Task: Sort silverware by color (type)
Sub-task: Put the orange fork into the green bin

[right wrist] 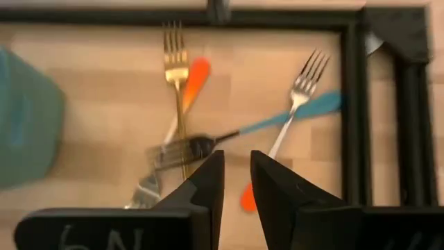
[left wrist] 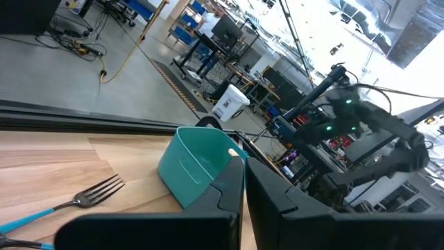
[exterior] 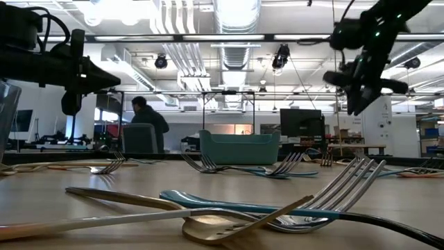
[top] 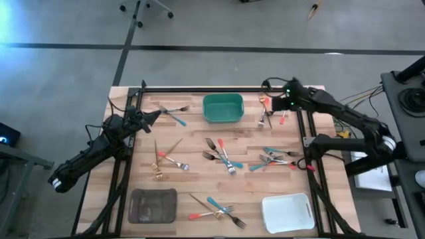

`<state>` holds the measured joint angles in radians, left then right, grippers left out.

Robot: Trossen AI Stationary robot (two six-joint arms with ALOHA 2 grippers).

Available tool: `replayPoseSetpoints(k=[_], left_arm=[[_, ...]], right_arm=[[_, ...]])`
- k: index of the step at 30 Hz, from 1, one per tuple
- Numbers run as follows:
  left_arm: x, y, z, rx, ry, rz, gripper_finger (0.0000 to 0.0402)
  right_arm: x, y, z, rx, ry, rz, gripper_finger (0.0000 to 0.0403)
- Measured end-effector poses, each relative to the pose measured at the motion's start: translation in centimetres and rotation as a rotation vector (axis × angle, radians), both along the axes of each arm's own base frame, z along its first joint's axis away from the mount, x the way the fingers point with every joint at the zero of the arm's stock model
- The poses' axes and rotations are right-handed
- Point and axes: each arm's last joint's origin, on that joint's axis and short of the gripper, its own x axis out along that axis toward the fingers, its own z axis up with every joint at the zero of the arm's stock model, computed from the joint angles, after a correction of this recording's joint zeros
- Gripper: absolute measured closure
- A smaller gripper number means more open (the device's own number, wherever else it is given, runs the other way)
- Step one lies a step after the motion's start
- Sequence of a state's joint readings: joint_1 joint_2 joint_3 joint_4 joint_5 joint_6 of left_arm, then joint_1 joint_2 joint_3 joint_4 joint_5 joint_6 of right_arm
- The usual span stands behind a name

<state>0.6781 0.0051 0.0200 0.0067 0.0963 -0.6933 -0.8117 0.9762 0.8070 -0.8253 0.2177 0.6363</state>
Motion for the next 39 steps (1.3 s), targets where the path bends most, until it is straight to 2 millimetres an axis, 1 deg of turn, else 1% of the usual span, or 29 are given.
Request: replayPoseSetpoints(k=[2,6,9,13,20,23,26,29,34,39], left_arm=[[0.0,0.0,0.0,0.000,0.000,-0.001,0.0401],[0.0,0.0,0.0,0.000,0.000,0.000,0.0401],[0.0,0.0,0.0,0.001,-0.001,-0.001,0.0401],[0.0,0.0,0.0,0.000,0.000,0.000,0.0401],[0.0,0.0,0.0,0.000,-0.001,0.000,0.0401],[0.0,0.0,0.0,0.000,0.000,0.000,0.0401],[0.0,0.0,0.0,0.000,0.000,0.000,0.0401],[0.0,0.0,0.0,0.000,-0.001,0.000,0.0401],[0.0,0.0,0.0,0.001,0.000,-0.001,0.0401],[0.0,0.0,0.0,0.001,0.000,0.000,0.0401]], right_arm=[[0.5,-0.7,-1.1,0.049,0.037,-0.004,0.0339],[1.0,-1.6,-3.2,0.210,0.031,-0.010,0.0339],[1.2,-2.2,-3.7,0.227,0.039,-0.024,0.0339],[1.3,-2.3,-4.1,0.244,0.061,-0.017,0.0336],[1.2,-2.3,-4.1,0.230,0.081,-0.012,0.0292],[1.0,-2.5,-4.4,0.243,0.071,-0.114,0.0271],[0.8,-2.8,-5.1,0.273,0.066,-0.207,0.0261],[0.8,-3.2,-6.0,0.295,0.106,-0.223,0.0261],[1.0,-4.0,-7.8,0.354,0.166,-0.246,0.0273],[1.2,-4.9,-9.5,0.387,0.204,-0.237,0.0282]])
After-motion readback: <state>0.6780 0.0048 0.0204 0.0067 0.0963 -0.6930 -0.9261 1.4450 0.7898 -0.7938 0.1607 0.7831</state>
